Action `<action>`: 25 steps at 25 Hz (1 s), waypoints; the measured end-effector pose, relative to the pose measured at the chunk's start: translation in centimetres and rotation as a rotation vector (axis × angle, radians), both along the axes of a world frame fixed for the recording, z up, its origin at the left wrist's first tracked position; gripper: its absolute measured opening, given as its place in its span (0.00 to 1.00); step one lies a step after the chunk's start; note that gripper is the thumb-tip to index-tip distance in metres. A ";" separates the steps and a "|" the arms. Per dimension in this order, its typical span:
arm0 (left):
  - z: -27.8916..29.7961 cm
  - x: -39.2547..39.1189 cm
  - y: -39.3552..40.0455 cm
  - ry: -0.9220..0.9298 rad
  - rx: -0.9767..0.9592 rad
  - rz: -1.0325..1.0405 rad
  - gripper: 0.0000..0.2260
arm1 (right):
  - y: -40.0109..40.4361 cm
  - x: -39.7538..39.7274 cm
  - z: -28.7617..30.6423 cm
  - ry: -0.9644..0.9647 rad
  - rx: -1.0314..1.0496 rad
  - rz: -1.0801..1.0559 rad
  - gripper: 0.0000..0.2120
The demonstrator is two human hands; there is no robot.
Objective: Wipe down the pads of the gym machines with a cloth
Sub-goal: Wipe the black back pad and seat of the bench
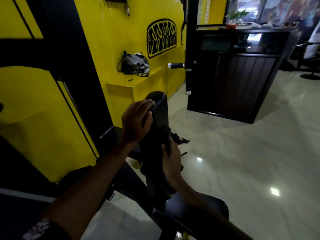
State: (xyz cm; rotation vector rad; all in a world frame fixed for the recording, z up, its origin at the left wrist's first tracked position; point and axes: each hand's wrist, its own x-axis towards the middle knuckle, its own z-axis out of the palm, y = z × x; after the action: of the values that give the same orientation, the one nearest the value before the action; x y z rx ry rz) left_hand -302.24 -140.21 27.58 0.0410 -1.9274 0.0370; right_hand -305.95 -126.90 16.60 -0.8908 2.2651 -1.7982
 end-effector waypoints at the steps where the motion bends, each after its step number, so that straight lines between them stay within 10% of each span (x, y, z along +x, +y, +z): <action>1: 0.1 0.0 0.2 -0.006 0.024 0.031 0.14 | 0.3 -1.7 -0.1 -0.067 0.018 0.044 0.31; 6: 0.1 -1.2 2.5 0.168 0.335 0.093 0.08 | 3.7 -7.6 2.9 -0.063 -0.049 0.247 0.15; 25: -0.5 -2.3 4.7 0.231 0.428 0.420 0.11 | -2.5 -15.0 5.5 -0.279 -0.149 0.699 0.20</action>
State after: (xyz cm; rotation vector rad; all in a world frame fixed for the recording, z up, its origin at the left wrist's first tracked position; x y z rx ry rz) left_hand -304.52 -135.53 27.10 0.7055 -1.6368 -0.0967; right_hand -320.94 -129.42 22.13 -1.1752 1.4130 -1.6286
